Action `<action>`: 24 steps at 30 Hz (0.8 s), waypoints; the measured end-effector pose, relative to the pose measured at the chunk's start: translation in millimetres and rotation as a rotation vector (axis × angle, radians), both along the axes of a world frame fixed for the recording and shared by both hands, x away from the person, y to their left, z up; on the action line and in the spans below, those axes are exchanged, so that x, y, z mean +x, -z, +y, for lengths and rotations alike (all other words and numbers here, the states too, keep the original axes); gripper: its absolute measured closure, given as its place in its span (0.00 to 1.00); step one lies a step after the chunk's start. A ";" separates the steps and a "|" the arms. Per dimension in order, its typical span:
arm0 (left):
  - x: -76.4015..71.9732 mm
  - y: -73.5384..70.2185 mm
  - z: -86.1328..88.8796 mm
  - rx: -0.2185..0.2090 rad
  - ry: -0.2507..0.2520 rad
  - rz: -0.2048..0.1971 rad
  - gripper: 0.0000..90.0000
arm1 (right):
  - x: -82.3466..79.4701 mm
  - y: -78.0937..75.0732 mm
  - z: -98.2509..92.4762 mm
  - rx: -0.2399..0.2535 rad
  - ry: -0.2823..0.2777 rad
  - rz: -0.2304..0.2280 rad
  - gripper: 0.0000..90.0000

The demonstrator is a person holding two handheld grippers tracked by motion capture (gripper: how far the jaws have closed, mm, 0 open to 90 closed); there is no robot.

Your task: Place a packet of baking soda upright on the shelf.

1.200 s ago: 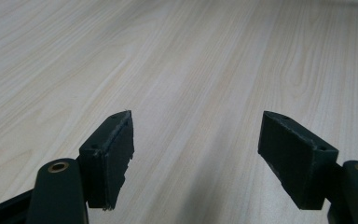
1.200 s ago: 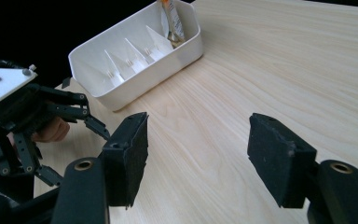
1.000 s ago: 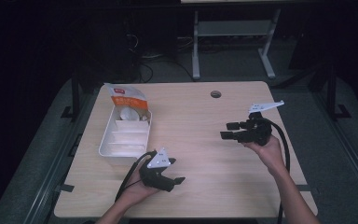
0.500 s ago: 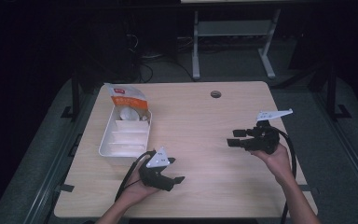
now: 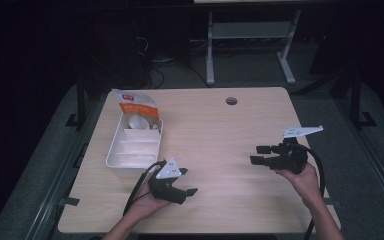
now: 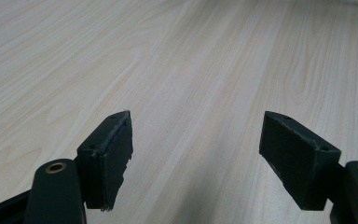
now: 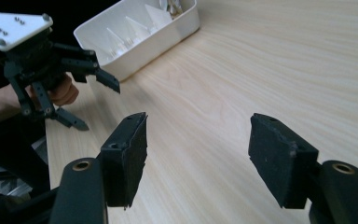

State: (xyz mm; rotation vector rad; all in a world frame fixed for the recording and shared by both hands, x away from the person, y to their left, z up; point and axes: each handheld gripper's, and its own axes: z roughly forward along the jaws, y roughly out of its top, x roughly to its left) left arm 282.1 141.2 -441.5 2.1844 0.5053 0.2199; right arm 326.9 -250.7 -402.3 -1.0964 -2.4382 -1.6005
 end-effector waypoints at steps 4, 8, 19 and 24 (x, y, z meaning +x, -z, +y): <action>0.5 0.0 0.5 -0.004 -0.003 0.003 0.28 | -10.7 7.8 -6.9 0.008 0.009 0.008 0.40; 0.9 -0.4 1.0 -0.008 -0.003 0.009 0.28 | -18.9 16.8 -11.6 0.011 0.016 0.030 0.39; -1.3 -1.3 1.4 -0.010 -0.009 0.002 0.28 | -42.1 40.1 -21.7 0.019 0.035 0.070 0.38; -1.8 -2.2 2.1 -0.011 -0.011 -0.002 0.28 | -51.2 47.3 -20.8 0.015 0.037 0.067 0.38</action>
